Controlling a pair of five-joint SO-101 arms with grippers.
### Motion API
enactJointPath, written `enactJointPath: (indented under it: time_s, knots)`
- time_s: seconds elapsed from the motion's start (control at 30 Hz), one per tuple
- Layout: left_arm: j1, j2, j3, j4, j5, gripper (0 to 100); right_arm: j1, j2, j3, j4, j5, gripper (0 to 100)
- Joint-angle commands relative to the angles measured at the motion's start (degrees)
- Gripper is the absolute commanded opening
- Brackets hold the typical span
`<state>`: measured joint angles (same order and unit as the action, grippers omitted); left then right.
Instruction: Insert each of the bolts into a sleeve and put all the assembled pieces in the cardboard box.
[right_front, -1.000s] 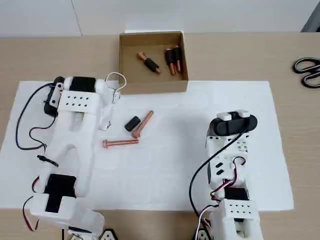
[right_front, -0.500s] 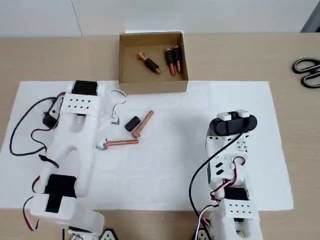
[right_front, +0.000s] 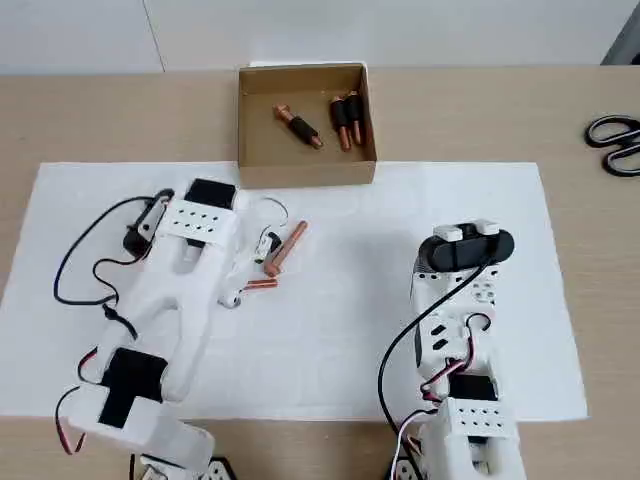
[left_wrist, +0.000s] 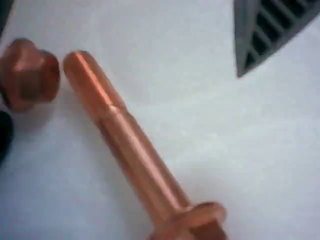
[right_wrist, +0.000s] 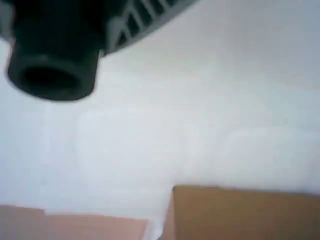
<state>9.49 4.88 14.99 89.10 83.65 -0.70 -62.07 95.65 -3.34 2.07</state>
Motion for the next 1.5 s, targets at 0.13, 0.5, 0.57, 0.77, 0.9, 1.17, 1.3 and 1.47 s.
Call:
enactJointPath:
  time_s: [0.13,0.5,0.57,0.77,0.9,1.17,1.3,1.47]
  knots:
    - [-2.9,-0.3,2.3,-2.9,0.9,30,0.0,-1.1,0.4,0.1,0.4,0.4]
    - [-3.0,-0.3,9.0,-11.3,1.5,30,0.0,-1.1,0.4,0.1,0.5,0.4]
    - [-3.0,-0.3,10.4,-13.2,1.5,30,0.0,-1.1,0.4,0.1,0.5,0.4]
    - [-2.9,-0.3,10.9,-13.5,1.5,30,0.0,-1.1,0.4,0.2,0.5,0.4]
    - [-2.8,-0.7,10.7,-12.0,1.3,30,0.0,-1.1,0.4,0.2,0.5,0.4]
    - [-4.0,-0.9,4.1,-7.3,1.2,30,0.0,-1.1,0.4,0.2,0.5,0.4]
    - [-4.1,-0.9,-0.3,-3.9,1.2,30,0.0,-1.1,0.4,0.2,0.5,0.4]
    - [-3.8,-0.9,-5.8,0.5,1.2,30,0.0,-1.1,0.4,0.2,0.5,0.4]
